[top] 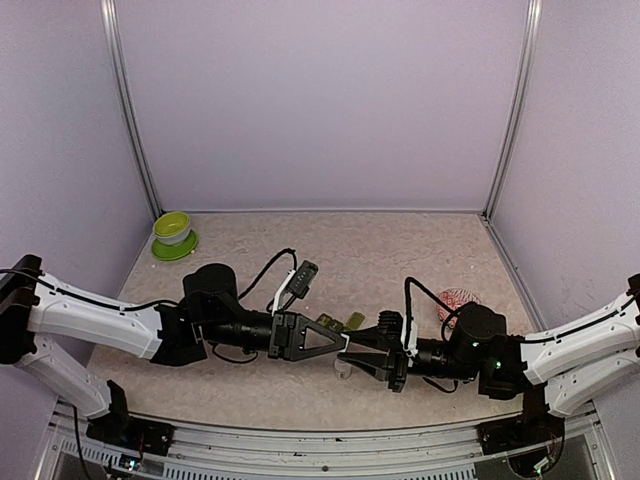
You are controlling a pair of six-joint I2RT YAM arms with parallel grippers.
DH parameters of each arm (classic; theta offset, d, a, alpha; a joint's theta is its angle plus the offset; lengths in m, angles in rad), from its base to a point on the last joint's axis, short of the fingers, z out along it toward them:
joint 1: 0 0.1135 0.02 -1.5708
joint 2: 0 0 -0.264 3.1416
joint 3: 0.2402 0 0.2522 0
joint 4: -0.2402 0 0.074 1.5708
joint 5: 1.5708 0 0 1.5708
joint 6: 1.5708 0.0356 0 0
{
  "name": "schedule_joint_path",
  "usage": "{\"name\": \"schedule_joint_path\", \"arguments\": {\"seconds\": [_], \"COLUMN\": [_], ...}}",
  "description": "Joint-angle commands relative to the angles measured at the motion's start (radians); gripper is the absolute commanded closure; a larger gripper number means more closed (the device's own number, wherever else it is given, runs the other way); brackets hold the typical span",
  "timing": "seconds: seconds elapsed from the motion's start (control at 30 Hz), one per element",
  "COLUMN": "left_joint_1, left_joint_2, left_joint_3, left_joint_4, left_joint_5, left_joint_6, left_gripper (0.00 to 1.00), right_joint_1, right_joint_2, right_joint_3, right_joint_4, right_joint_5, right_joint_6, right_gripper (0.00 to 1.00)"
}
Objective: Sort the pills into containers
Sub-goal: Pass from the left arm to the right
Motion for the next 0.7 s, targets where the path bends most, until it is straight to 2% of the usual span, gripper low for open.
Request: {"name": "schedule_joint_path", "arguments": {"seconds": [0.0,0.1,0.3,0.47,0.67], "left_joint_1": [-0.001,0.006,0.038,0.044,0.063], "left_joint_2": [0.007,-0.015,-0.153,-0.292,-0.535], "left_joint_3": [-0.022,-0.033,-0.061,-0.049,-0.154], "left_joint_4": [0.026,0.018,-0.124,-0.433,-0.582], "left_joint_5": [-0.006,-0.013,-0.114,-0.355,-0.645], "left_joint_6": [0.005,0.007,0.08,0.174,0.136], "left_gripper": [0.81,0.58,0.31,0.2,0.15], "right_joint_1": [0.012,0.012,0.012,0.012,0.012], "right_joint_2": [-0.018,-0.016,0.035,0.151,0.296], "right_joint_3": [0.015,0.023,0.074,0.219,0.397], "right_joint_4": [0.019,-0.007,-0.112,-0.339,-0.589], "right_joint_5": [0.011,0.013,0.043,0.076,0.053], "right_joint_6": [0.014,0.017,0.045,0.088,0.118], "right_gripper": [0.77,0.77,0.76,0.75,0.75]}}
